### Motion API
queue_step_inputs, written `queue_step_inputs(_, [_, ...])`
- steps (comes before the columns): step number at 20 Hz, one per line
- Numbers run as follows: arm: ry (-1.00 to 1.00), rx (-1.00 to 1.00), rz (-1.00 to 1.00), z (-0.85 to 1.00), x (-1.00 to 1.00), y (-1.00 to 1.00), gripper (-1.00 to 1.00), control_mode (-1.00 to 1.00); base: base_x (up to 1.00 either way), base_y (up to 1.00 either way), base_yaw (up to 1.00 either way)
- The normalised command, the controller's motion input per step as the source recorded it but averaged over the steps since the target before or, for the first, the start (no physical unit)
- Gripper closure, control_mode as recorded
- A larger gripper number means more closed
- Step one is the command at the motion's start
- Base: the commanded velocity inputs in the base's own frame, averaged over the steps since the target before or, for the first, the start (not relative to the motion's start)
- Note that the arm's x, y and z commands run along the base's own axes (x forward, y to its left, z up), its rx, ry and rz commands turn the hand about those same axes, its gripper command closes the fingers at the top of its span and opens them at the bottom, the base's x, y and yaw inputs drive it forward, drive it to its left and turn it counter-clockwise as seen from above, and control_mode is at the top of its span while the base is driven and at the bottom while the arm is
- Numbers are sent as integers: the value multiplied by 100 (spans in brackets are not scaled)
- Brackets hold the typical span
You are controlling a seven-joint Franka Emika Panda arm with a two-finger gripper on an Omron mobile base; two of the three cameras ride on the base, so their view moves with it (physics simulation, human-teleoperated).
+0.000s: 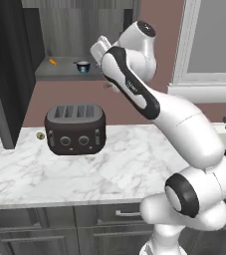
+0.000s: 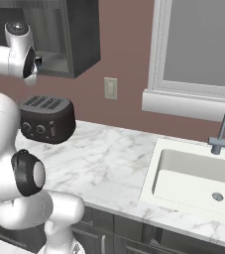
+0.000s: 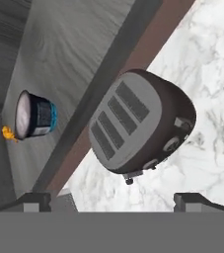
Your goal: Pick the bar and yogurt from the counter and place them in the cabinets closest to them.
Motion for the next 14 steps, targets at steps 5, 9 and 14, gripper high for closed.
queue_step_inputs(5, [-4, 0, 36, 0, -89, -23, -100, -100, 0, 0, 0])
queue_step_inputs(9, [0, -5, 37, -3, -71, -14, -100, -100, 0, 0, 0])
queue_step_inputs(14, [0, -15, 35, -10, -70, -8, -100, -100, 0, 0, 0])
